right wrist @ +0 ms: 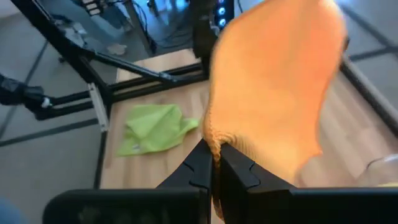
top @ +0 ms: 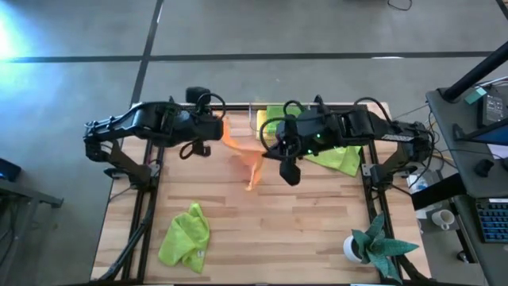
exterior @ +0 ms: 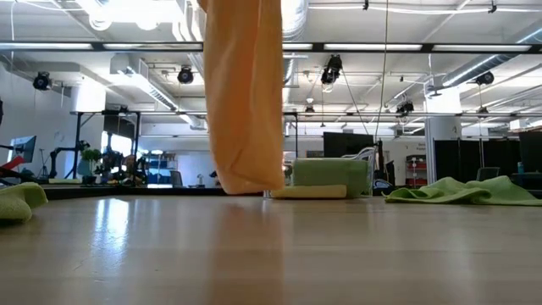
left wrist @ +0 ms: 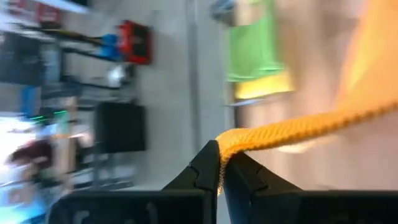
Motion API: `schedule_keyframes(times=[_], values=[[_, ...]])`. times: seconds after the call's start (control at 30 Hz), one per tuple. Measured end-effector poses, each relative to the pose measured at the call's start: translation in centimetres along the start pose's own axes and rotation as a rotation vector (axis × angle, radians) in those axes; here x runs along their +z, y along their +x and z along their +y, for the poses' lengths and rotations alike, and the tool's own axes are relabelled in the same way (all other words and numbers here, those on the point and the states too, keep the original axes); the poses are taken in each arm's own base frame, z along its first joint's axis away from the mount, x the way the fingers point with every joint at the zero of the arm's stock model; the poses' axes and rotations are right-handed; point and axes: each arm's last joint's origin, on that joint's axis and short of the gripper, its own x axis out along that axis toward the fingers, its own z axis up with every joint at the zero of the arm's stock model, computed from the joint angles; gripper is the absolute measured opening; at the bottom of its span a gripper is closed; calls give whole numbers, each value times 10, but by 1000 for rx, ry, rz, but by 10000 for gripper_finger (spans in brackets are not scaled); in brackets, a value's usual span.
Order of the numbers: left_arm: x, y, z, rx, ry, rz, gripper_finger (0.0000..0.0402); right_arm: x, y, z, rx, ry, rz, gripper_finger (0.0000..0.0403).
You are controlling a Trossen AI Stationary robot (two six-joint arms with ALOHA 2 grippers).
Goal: Fold microfiber towels
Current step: Fold the orange microfiber cloth
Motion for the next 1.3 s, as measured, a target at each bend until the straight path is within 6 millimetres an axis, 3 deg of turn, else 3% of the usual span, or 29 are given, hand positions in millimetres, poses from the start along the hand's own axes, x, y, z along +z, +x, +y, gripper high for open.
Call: schedule_keyframes(times=[0.2,0.67,1.07,1.3], values=[[-6,-3,-14,-291,-94,-2,0,0,-5,9,62,94,9,8],[-8,-19,-24,-663,-283,-20,0,-22,-7,26,118,176,209,8],[-8,-39,-10,-787,-385,-109,0,-32,-9,24,96,196,316,8],[-5,-33,-19,-879,-385,-75,0,-34,-11,24,97,180,341,8]])
